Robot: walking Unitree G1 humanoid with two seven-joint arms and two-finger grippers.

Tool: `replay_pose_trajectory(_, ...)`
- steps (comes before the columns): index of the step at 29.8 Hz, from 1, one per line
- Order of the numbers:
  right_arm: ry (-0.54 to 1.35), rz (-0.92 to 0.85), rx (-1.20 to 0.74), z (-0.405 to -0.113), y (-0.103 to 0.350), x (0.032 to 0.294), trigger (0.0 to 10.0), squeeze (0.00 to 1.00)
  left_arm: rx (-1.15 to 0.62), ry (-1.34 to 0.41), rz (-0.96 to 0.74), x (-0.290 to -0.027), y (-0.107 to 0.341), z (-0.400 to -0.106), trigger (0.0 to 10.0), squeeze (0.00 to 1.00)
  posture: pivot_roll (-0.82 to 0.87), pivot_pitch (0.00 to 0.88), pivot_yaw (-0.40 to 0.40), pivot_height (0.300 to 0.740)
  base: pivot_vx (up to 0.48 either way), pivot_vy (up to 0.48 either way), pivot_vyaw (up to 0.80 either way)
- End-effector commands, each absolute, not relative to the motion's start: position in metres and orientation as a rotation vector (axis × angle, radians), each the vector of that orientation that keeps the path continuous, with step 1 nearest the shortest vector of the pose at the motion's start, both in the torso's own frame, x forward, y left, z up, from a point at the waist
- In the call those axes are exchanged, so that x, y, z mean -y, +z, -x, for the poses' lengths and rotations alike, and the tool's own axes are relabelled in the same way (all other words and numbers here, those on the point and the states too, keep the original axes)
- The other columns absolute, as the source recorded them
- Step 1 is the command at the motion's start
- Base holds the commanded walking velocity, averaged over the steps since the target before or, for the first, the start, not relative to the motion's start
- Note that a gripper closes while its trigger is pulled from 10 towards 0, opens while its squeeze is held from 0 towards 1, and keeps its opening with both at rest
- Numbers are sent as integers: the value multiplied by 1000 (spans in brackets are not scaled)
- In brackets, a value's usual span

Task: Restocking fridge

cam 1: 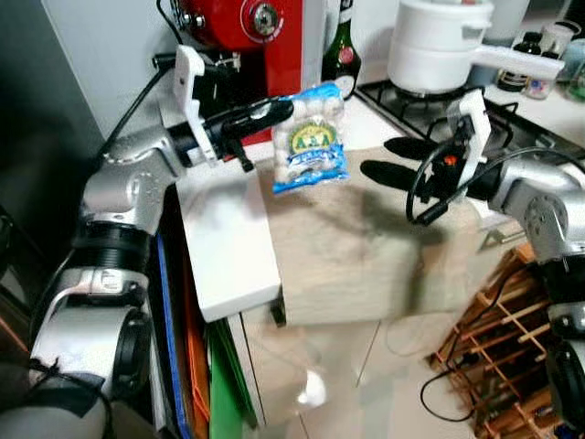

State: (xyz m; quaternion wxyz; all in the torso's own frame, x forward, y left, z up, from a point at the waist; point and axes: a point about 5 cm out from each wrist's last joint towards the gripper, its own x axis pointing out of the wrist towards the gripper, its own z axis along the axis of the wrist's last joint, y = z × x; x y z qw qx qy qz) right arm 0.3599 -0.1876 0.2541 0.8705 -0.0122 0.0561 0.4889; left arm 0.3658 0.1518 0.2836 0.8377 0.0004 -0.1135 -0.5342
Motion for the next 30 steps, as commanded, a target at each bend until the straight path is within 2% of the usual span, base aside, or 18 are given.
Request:
replay_pose_trajectory(1,1039,59,-114,-361,257,186,10000,0,266,-1151,-34,-153,292,-362,0,0,-134,0,29,740,0,0,0)
replay_pose_trajectory(16,1213,62,-121,-370,264,153,10000,0,328,-1355,-69,-138,304,-336,0,0,-118,0,6,740,0,0,0)
replay_pose_trajectory(30,1291,38,-110,-371,265,135,10000,0,338,-1394,-58,-131,305,-330,0,0,-121,0,4,740,0,0,0)
